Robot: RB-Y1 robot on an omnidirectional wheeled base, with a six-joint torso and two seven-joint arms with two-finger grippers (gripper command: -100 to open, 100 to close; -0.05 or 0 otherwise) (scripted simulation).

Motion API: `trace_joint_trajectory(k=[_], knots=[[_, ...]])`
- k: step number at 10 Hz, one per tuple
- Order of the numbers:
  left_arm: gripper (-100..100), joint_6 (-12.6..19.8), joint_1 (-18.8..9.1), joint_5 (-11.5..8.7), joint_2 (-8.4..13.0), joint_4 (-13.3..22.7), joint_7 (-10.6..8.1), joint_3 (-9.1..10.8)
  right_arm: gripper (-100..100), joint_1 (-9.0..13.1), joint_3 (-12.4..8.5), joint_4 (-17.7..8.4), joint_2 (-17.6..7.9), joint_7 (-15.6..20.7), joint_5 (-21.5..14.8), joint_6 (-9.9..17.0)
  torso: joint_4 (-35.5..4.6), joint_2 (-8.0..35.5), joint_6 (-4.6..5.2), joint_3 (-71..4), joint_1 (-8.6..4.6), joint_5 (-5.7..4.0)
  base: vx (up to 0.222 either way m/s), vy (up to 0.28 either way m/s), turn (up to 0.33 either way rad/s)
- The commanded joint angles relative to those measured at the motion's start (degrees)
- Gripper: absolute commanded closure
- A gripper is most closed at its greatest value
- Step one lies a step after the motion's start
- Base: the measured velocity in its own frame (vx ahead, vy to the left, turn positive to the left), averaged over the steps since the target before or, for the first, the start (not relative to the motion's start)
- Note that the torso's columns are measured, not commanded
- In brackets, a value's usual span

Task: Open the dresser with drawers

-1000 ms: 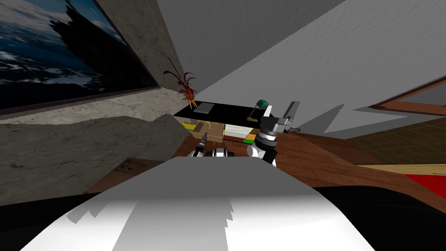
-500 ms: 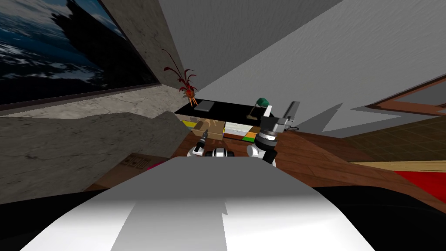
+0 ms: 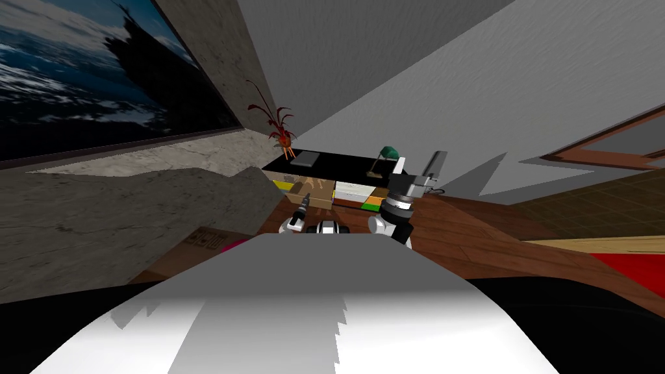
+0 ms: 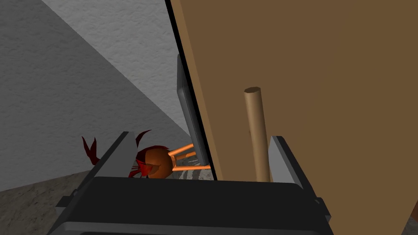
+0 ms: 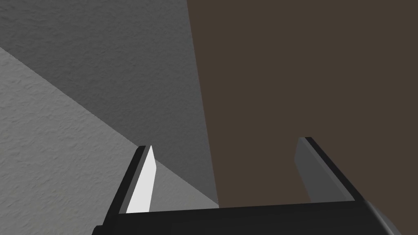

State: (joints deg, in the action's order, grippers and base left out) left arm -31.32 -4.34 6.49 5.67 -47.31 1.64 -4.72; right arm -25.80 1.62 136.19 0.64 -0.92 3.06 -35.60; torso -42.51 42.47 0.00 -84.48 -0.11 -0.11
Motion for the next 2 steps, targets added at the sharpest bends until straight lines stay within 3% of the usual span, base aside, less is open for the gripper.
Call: trace_joint_trajectory(k=[1,2], knots=[[0,0.08,0.07,0.00,0.00,0.08,-0.01,0.00,0,0.00,0.00,0.00,0.00,0.00,0.00,0.00,0.07,-0.05,0.00,-0.02,0.04,0.04,0.000,0.000,0.000],[0,0.13,0.12,0.00,0.00,0.13,-0.01,0.00,0,0.00,0.00,0.00,0.00,0.00,0.00,0.00,0.12,-0.09,0.00,-0.04,0.06,0.06,0.000,0.000,0.000]])
